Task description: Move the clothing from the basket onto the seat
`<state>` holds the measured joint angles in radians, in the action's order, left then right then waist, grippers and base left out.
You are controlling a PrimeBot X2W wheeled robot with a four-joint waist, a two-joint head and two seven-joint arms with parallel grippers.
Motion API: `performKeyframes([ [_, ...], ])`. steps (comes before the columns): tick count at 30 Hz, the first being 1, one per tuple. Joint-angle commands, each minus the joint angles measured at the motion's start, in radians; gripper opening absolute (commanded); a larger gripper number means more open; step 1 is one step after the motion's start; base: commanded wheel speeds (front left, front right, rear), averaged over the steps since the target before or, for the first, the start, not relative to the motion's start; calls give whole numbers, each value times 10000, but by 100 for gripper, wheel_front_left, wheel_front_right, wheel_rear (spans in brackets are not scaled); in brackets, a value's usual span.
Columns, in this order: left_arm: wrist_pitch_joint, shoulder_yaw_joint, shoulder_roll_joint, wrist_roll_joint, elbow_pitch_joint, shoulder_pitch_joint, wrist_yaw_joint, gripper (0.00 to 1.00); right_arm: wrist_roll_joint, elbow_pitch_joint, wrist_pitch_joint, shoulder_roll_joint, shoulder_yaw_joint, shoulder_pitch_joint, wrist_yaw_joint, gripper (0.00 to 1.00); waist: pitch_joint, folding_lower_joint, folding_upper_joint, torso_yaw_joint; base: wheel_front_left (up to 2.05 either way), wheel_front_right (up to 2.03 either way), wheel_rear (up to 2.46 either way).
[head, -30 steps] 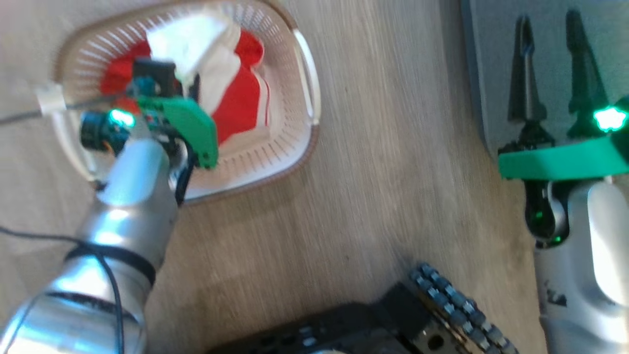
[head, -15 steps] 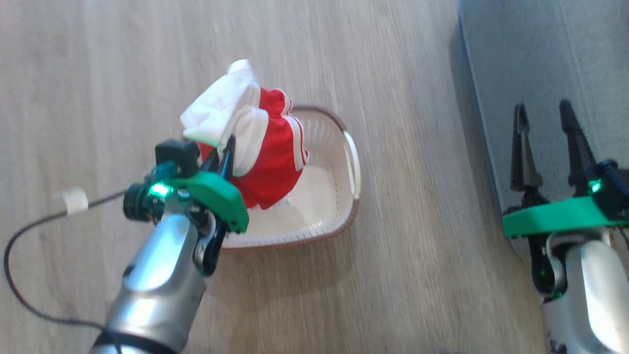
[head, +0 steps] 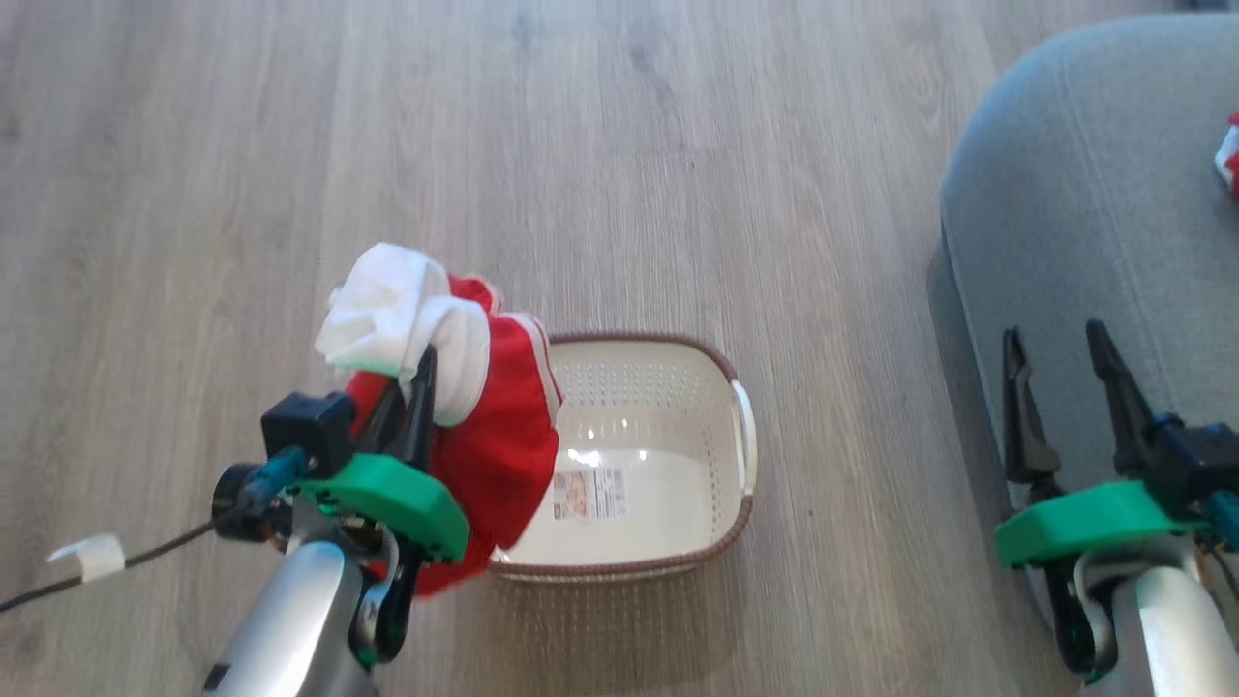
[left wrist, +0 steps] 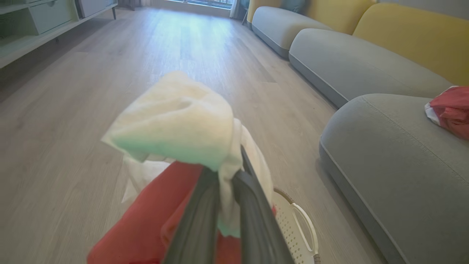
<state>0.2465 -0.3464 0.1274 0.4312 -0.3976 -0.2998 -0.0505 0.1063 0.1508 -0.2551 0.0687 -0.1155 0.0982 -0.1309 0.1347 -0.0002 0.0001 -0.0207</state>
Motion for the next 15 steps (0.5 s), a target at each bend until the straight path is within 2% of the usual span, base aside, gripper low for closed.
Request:
performKeyframes([
  [1,-56,438,323,0,600,-2,-158,0,-67,-220,-67,192,243,-76,2,100,-446,2,-1,152,0,0,0],
  [15,-393,637,733,197,1803,1234,-612,0,-22,171,-67,186,386,-741,2,100,-1183,2,-1,125,0,0,0],
])
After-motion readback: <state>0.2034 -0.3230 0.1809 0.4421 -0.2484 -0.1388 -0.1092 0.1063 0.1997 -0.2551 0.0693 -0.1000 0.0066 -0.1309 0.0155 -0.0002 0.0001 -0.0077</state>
